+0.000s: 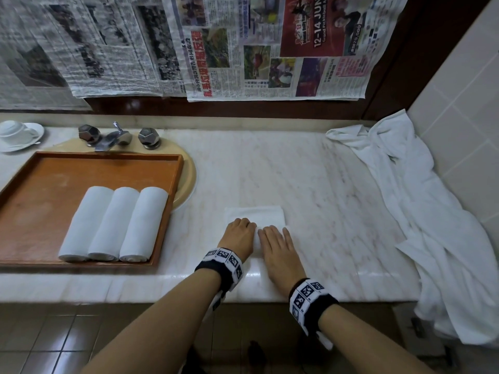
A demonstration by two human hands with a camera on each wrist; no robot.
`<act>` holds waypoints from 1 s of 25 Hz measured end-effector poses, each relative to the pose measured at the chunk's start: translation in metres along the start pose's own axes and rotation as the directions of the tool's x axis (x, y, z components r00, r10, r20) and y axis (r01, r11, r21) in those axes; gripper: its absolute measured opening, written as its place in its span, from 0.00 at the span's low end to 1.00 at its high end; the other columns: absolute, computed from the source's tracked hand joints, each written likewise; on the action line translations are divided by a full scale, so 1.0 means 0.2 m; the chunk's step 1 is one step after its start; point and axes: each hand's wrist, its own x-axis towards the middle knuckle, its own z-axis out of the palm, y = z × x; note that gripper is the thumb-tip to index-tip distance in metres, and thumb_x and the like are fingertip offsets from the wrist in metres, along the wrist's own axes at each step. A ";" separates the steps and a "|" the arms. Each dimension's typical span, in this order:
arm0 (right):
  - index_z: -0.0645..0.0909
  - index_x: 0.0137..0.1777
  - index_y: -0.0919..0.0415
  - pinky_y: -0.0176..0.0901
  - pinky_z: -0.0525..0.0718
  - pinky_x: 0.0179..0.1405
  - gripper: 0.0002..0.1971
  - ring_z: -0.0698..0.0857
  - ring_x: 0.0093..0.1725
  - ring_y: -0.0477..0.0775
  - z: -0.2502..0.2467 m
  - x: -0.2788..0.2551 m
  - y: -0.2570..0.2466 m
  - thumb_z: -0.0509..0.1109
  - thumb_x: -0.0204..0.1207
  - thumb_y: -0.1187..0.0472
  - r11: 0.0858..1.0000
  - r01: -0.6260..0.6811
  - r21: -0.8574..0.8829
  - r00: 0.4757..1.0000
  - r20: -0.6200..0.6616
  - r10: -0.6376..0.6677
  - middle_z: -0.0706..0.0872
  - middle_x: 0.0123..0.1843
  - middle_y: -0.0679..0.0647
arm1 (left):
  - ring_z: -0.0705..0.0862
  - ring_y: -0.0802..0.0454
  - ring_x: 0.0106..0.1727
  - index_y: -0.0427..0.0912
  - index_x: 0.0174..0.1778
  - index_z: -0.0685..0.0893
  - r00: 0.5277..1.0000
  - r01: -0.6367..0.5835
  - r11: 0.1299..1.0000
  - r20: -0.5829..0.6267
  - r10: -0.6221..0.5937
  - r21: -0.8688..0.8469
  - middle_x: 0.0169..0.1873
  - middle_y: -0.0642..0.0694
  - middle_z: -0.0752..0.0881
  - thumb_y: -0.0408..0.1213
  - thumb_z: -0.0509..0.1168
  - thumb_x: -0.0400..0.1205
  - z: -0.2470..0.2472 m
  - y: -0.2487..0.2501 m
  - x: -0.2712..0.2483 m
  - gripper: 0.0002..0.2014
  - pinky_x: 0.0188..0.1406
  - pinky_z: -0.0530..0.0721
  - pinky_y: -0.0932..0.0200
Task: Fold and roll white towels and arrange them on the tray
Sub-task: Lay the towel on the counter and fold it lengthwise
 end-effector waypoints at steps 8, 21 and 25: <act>0.71 0.73 0.60 0.47 0.64 0.70 0.19 0.74 0.67 0.59 -0.16 0.25 0.15 0.59 0.82 0.65 0.984 0.067 0.168 0.977 0.187 -0.099 0.78 0.66 0.56 | 0.78 0.37 0.63 0.29 0.65 0.78 0.951 -0.090 0.996 -0.299 0.083 -0.010 0.61 0.34 0.79 0.23 0.68 0.64 0.10 0.04 -0.18 0.30 0.73 0.71 0.51; 0.62 0.80 0.73 0.65 0.47 0.82 0.41 0.64 0.81 0.68 -0.08 0.03 -0.02 0.71 0.67 0.62 0.997 -0.052 -0.052 0.990 0.126 0.058 0.63 0.82 0.70 | 0.70 0.42 0.67 0.39 0.73 0.64 0.999 0.000 0.947 0.047 -0.016 0.320 0.67 0.42 0.71 0.36 0.68 0.72 0.04 0.06 -0.09 0.34 0.78 0.61 0.47; 0.34 0.83 0.71 0.63 0.34 0.82 0.49 0.35 0.84 0.67 -0.14 0.13 0.01 0.67 0.75 0.61 0.989 -0.048 -0.141 0.955 0.284 0.087 0.34 0.84 0.69 | 0.72 0.43 0.64 0.39 0.68 0.67 0.991 0.011 0.940 0.118 -0.054 0.342 0.64 0.43 0.73 0.46 0.74 0.70 -0.02 0.05 0.01 0.34 0.71 0.68 0.49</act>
